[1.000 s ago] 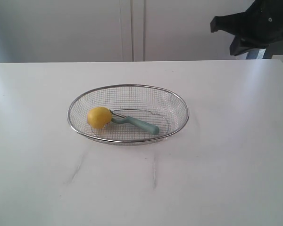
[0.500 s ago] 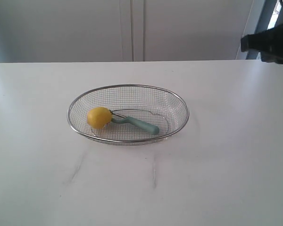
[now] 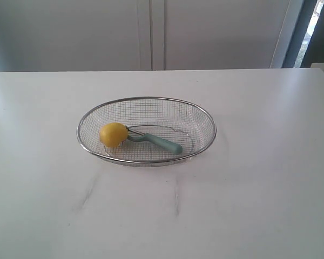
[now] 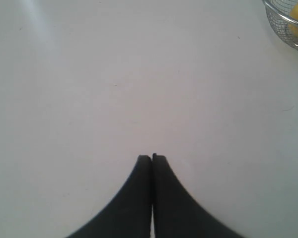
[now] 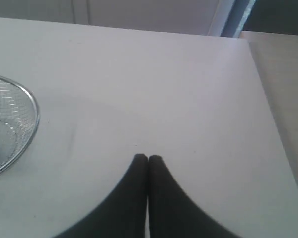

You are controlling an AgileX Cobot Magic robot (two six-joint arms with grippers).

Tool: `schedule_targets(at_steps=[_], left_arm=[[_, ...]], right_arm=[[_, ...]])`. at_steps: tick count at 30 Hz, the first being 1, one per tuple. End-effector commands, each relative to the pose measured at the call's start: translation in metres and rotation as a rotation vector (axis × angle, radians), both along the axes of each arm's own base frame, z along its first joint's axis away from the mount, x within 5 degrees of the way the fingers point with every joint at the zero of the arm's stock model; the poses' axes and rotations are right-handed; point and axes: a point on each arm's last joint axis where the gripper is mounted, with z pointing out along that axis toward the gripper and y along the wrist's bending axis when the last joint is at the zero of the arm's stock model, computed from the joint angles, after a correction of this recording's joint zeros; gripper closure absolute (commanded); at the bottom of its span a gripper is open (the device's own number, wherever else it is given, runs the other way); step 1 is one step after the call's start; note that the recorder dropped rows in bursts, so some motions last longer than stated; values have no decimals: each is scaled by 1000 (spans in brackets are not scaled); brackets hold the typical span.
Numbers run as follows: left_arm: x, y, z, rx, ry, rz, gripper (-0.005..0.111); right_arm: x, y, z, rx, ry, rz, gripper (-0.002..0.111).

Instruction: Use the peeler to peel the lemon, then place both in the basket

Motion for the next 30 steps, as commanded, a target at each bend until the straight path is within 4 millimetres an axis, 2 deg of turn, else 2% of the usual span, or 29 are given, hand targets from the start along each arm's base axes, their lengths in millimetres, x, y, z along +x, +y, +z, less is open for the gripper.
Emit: schedule_targets(at_steps=[1,8,17,25,30], left_arm=[[0,0,-2,-7,5,3,107],[0,0,-2,-7,5,3,107],[0,0,-2,-7,5,3,107],[0,0,-2,-7,5,3,107],[0,0,-2,1,5,1,107]], right_arm=[[-24,-14,-6,9,-72,-88,108],[-68,-18,-31,9,-130,-143,108],[-110,-14,-65,6,-248,-140,108],[-133,-11,-96,3,-359,-138,108],[-133,-11,-110,3,-338,-138,108]])
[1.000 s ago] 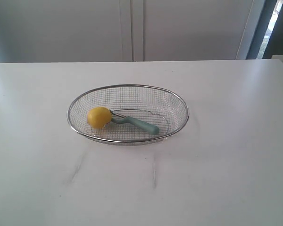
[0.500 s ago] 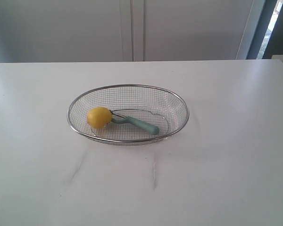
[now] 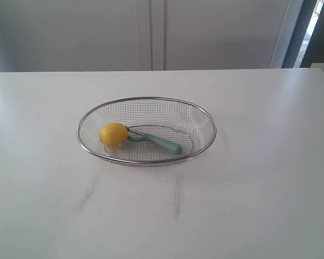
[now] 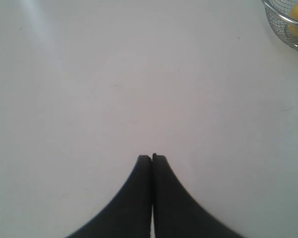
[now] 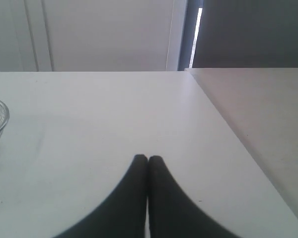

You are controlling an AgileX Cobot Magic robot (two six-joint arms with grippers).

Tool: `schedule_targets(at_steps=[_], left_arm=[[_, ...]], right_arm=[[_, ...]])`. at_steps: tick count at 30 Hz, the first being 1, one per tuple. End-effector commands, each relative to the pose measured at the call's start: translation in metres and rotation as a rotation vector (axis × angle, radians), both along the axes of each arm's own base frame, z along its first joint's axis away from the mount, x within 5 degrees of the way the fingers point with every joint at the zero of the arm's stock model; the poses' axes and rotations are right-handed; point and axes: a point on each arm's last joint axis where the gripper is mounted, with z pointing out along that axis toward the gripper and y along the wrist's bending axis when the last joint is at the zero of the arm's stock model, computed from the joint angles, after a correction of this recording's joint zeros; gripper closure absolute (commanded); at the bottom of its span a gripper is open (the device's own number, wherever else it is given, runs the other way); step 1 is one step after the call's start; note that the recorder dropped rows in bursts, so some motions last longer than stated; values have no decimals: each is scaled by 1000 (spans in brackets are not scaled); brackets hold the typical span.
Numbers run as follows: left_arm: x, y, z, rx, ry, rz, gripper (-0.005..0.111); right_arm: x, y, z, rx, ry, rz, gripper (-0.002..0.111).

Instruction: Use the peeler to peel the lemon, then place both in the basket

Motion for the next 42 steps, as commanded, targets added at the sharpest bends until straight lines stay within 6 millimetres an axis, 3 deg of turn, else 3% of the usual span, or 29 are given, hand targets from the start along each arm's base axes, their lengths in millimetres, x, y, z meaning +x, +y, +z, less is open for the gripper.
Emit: schedule_targets(at_steps=[1,24,31,42], left_arm=[[0,0,-2,1,5,1,107],[0,0,-2,1,5,1,107],[0,0,-2,1,5,1,107],[0,0,-2,1,5,1,107]], right_arm=[[1,0,-8,-3,12,-6,108],[1,1,-8,-55,18,16,108],[6,3,-44,34,95,32,108],[6,3,-42,32,78,32,108]])
